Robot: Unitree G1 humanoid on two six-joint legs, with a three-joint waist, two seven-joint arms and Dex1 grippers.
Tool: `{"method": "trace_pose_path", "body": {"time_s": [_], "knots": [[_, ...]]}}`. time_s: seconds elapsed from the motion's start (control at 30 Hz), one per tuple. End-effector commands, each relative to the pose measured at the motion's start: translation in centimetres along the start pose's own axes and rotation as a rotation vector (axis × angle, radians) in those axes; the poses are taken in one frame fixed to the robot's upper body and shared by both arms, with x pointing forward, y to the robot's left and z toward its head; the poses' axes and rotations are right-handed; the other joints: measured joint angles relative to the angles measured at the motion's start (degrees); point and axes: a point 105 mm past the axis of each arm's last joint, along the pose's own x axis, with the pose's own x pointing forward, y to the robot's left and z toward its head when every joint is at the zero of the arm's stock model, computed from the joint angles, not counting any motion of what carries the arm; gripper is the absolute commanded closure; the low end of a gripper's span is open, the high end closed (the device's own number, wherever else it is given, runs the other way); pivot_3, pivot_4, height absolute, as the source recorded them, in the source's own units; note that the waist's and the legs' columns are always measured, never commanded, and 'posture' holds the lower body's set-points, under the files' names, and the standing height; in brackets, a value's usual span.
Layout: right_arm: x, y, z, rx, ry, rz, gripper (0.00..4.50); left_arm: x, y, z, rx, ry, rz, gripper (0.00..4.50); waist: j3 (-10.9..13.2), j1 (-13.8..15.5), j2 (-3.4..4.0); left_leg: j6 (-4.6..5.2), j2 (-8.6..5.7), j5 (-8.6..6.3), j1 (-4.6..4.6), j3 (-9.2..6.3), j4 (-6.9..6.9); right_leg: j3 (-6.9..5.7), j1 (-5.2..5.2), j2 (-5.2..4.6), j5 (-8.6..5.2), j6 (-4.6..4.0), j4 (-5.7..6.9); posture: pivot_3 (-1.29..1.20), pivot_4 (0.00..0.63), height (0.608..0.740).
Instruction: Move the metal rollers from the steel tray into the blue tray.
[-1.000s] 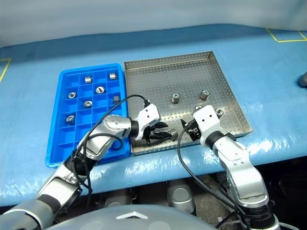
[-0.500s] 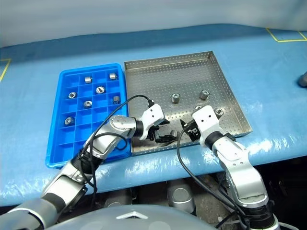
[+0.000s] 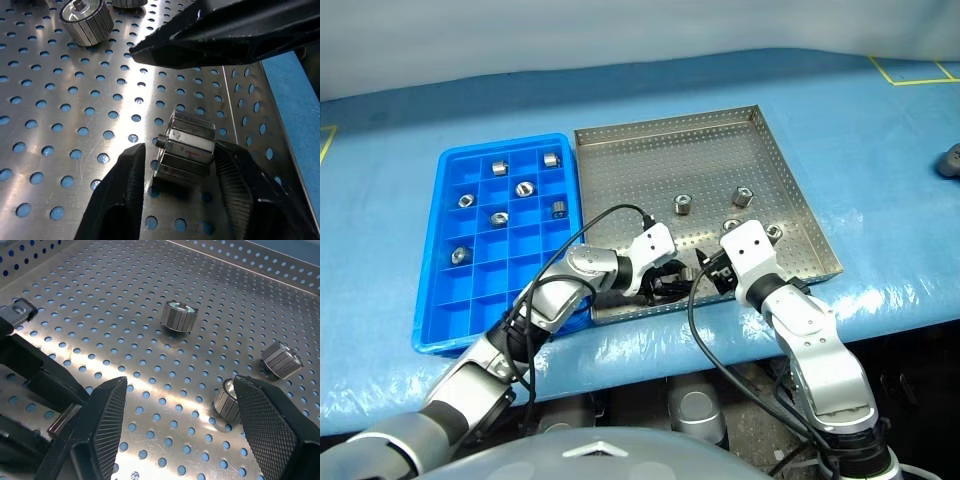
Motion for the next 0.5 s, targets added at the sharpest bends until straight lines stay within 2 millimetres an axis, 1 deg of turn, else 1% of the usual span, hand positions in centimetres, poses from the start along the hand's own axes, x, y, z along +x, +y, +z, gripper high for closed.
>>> {"method": "trace_pose_path", "body": {"time_s": [0.03,0.13,0.17,0.23,0.27,0.33,0.37,0.43,0.5], "knots": [[0.2,0.2,1.0,-0.018,-0.049,0.007,0.94,-0.6,0.5,1.3,0.019,-0.07,0.034,3.23,0.0,0.01,0.0,0.0,0.0,0.0,0.0,0.0,0.0,0.0,0.0,0.0,0.0,0.0,0.0,-0.25,0.15,0.74],[0.4,0.5,1.1,-0.024,-0.052,0.024,0.94,-1.1,0.6,1.8,-0.002,-0.119,0.047,3.23,0.0,0.06,0.0,0.0,0.0,0.0,-0.01,0.0,-0.01,0.0,0.0,0.0,0.0,0.0,-0.01,-0.25,0.15,0.74],[0.5,0.6,1.2,-0.025,-0.053,0.028,0.94,-1.5,1.0,2.2,-0.025,-0.147,0.07,3.23,0.0,0.09,0.0,0.0,0.0,0.0,-0.01,0.0,-0.01,0.0,0.0,0.0,0.0,0.0,-0.01,-0.24,0.15,0.74],[0.5,0.6,1.3,-0.026,-0.059,0.036,0.94,-3.4,2.8,2.9,-0.049,-0.193,0.169,3.23,0.01,0.19,-0.01,0.0,0.0,0.0,-0.02,-0.01,-0.01,0.0,-0.01,0.0,0.0,0.0,-0.01,-0.23,0.15,0.74],[0.5,0.6,1.4,-0.024,-0.063,0.039,0.94,-4.6,3.7,3.2,-0.049,-0.209,0.222,3.23,0.01,0.25,-0.01,0.0,0.0,0.0,-0.03,-0.01,-0.01,0.0,-0.02,0.0,0.0,0.0,0.0,-0.22,0.15,0.74],[0.7,0.2,1.4,-0.019,-0.067,0.022,0.94,-8.2,5.4,3.8,-0.07,-0.254,0.321,3.23,0.02,0.15,-0.01,0.0,0.01,0.0,-0.01,-0.01,0.0,0.0,-0.02,0.0,0.01,0.01,0.03,-0.2,0.15,0.74],[0.8,0.0,1.3,-0.023,-0.059,0.008,0.94,-9.9,5.8,3.9,-0.068,-0.259,0.359,3.23,0.02,0.14,-0.01,0.0,0.05,0.0,0.01,-0.01,0.0,0.01,-0.03,0.04,0.01,0.01,0.06,-0.18,0.15,0.74],[1.1,-0.1,1.1,-0.028,-0.042,0.011,0.94,-12.9,6.1,3.4,-0.044,-0.217,0.415,3.23,0.01,0.24,0.02,0.0,0.12,0.0,0.05,-0.01,-0.03,0.01,-0.04,0.1,0.01,0.0,0.09,-0.15,0.15,0.74],[1.3,0.6,1.1,-0.035,-0.04,0.058,0.94,-15.5,6.0,2.3,-0.002,-0.123,0.469,3.23,0.01,0.5,0.02,0.0,0.12,0.0,0.06,-0.02,-0.07,0.01,-0.06,0.1,-0.01,-0.02,0.1,-0.13,0.15,0.74]]}}
